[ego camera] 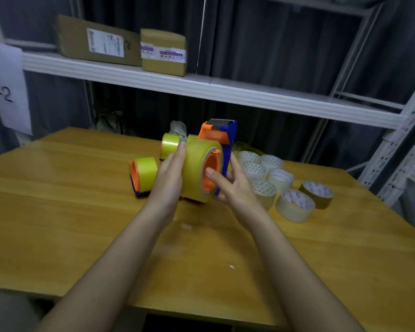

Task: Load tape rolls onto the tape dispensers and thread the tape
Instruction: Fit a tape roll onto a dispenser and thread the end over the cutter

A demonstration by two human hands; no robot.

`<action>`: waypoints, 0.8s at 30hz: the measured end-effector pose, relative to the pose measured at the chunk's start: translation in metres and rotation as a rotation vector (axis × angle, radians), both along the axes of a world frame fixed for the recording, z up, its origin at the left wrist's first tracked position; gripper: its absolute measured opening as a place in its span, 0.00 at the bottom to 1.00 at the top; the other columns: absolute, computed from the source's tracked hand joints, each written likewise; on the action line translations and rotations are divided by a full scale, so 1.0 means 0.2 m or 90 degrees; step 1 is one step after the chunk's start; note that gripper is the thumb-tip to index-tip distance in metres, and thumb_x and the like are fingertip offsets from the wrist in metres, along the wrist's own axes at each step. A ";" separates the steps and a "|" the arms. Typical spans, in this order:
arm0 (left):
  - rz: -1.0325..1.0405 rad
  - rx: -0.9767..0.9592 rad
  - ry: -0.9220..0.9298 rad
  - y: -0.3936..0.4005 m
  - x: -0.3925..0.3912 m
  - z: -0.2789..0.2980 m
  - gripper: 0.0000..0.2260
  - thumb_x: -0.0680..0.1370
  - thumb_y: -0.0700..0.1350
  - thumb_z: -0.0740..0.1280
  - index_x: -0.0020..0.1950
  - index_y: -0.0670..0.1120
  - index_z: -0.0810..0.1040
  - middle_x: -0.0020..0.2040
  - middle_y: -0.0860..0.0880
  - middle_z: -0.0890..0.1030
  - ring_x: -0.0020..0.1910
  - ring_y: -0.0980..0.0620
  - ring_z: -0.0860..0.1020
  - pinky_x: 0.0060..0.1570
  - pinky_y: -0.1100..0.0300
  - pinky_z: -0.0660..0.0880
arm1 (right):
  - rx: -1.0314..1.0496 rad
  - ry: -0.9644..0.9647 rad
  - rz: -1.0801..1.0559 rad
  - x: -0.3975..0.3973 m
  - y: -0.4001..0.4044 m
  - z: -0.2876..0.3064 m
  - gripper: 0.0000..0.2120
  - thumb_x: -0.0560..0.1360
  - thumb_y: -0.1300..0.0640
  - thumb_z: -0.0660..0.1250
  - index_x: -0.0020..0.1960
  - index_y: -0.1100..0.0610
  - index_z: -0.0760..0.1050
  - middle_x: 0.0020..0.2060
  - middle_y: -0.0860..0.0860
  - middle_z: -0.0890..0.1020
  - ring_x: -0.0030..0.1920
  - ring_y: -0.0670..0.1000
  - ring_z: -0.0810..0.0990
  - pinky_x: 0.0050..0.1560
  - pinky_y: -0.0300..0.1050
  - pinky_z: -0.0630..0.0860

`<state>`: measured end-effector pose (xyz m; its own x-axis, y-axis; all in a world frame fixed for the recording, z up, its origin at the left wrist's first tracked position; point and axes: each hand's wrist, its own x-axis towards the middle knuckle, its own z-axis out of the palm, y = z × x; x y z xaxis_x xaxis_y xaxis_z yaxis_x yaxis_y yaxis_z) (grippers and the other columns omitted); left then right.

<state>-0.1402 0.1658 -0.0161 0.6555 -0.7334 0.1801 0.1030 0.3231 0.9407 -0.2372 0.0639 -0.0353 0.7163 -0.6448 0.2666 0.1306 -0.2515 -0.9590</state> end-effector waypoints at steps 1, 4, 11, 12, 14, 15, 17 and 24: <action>0.008 0.004 0.002 0.02 0.02 0.03 0.24 0.78 0.62 0.58 0.67 0.50 0.73 0.62 0.47 0.79 0.62 0.48 0.77 0.65 0.46 0.70 | 0.039 0.005 0.041 0.02 0.01 0.02 0.32 0.70 0.44 0.74 0.70 0.39 0.64 0.67 0.47 0.75 0.66 0.52 0.75 0.64 0.60 0.74; -0.030 0.026 0.020 0.08 0.08 0.10 0.17 0.83 0.52 0.53 0.57 0.45 0.78 0.53 0.41 0.82 0.56 0.45 0.80 0.62 0.47 0.73 | 0.065 0.075 0.081 0.12 0.04 0.04 0.60 0.55 0.28 0.75 0.78 0.42 0.48 0.74 0.47 0.65 0.71 0.53 0.68 0.69 0.64 0.67; 0.035 0.078 -0.178 0.19 0.27 0.19 0.25 0.74 0.63 0.58 0.59 0.47 0.76 0.60 0.46 0.77 0.60 0.49 0.74 0.62 0.49 0.73 | 0.150 -0.040 0.136 0.37 0.13 0.12 0.42 0.60 0.38 0.74 0.70 0.49 0.68 0.60 0.51 0.80 0.60 0.53 0.79 0.60 0.56 0.76; 0.055 0.105 -0.200 0.20 0.30 0.19 0.34 0.67 0.69 0.59 0.65 0.50 0.73 0.66 0.48 0.72 0.65 0.50 0.70 0.65 0.50 0.68 | 0.169 -0.063 0.146 0.40 0.15 0.13 0.39 0.60 0.38 0.72 0.69 0.51 0.71 0.57 0.51 0.82 0.57 0.53 0.80 0.56 0.52 0.77; 0.034 0.128 -0.179 0.22 0.34 0.18 0.45 0.62 0.76 0.61 0.73 0.52 0.64 0.71 0.51 0.67 0.68 0.52 0.67 0.65 0.54 0.65 | 0.194 -0.108 0.177 0.47 0.17 0.15 0.34 0.61 0.39 0.70 0.64 0.53 0.75 0.52 0.52 0.83 0.52 0.51 0.82 0.49 0.46 0.79; 0.004 0.133 -0.166 0.21 0.37 0.18 0.44 0.64 0.77 0.61 0.73 0.53 0.64 0.70 0.53 0.70 0.67 0.54 0.70 0.64 0.56 0.67 | 0.202 -0.132 0.195 0.50 0.18 0.16 0.31 0.62 0.39 0.69 0.61 0.54 0.77 0.51 0.53 0.83 0.51 0.51 0.82 0.48 0.45 0.79; -0.052 0.126 -0.161 0.21 0.41 0.19 0.29 0.71 0.72 0.58 0.64 0.55 0.72 0.59 0.57 0.80 0.58 0.60 0.78 0.57 0.63 0.74 | 0.217 -0.159 0.215 0.59 0.19 0.17 0.28 0.63 0.41 0.69 0.58 0.55 0.79 0.50 0.55 0.83 0.51 0.53 0.82 0.49 0.47 0.79; -0.001 0.105 -0.114 0.14 0.61 0.21 0.26 0.72 0.69 0.61 0.65 0.57 0.74 0.62 0.54 0.79 0.62 0.55 0.76 0.65 0.53 0.70 | 0.150 0.072 0.170 0.81 0.12 0.17 0.54 0.58 0.21 0.68 0.77 0.45 0.58 0.73 0.46 0.67 0.73 0.49 0.66 0.74 0.55 0.60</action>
